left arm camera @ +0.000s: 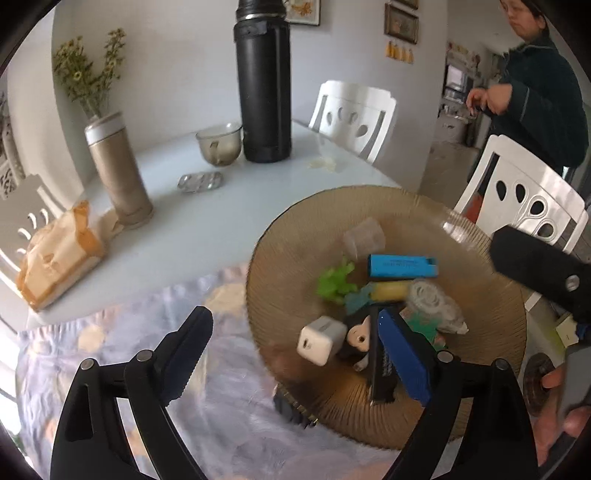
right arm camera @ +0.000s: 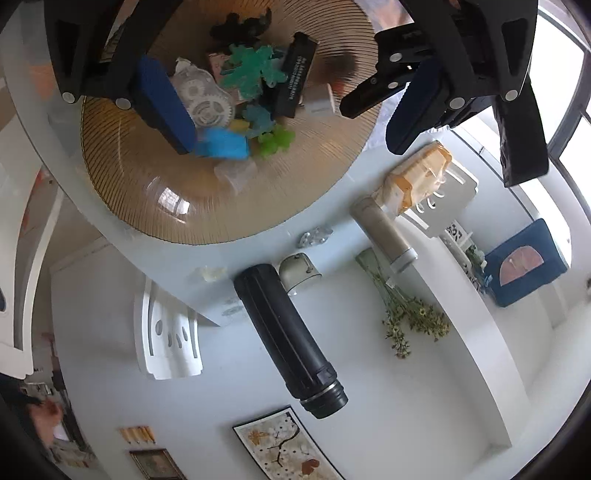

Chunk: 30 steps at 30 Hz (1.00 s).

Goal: Organize rigid objects
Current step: 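Lower the charger and USB stick into the bowl and open both tools, then withdraw both tools and move the right tool to the black-haired doll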

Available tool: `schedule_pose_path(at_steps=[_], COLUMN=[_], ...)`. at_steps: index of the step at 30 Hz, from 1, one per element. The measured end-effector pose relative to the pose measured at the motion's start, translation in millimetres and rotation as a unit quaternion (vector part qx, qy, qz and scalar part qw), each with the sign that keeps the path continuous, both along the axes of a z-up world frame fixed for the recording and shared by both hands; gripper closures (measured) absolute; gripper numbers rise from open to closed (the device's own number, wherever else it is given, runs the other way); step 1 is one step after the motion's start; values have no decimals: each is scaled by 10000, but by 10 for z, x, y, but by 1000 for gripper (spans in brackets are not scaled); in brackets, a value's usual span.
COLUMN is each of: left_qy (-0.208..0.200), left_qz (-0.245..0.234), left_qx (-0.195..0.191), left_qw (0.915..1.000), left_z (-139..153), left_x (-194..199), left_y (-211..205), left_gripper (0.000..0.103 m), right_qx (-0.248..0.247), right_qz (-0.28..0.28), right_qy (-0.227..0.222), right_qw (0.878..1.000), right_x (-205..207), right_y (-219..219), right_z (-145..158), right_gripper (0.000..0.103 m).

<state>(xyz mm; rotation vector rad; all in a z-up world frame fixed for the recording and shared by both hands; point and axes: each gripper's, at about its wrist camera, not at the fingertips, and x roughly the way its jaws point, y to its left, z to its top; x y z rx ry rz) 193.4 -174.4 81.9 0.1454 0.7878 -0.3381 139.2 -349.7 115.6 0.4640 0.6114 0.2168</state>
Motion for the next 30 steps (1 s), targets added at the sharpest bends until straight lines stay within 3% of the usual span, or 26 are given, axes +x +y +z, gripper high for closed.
schedule_pose_path(at_steps=[7,10,17,21,25,30], left_qy=[-107,-163,-192,-172,95,371], left_qz=[328,729,1341,1643,1617,1457], left_qx=[-189,-226,-321,-202,-291,-510], left_qw=[9992,9969,9903,9861,9864,9873], left_z=[288,416,504,293,-22,-370], left_x=[-162,-288,-740,-1102,-1364,-1638], left_y=[388,684,1429,1728,1913,1966], left_gripper=[12,12,12,12,12,12], right_qx=[52,132,145,63,-222,-444], right_qz=[69,120,407,596,743,316], right_qy=[-140,-196,-135,-17,247,615], right_qw=[9999,9996,9990,9982,9967,9966], right_x=[-161,-263,-531,-666,-681,-552], right_y=[230,403,947,1264,1576,1719], right_z=[257,359,295,82,-217,-519], right_gripper=[0,0,0,0,0,0])
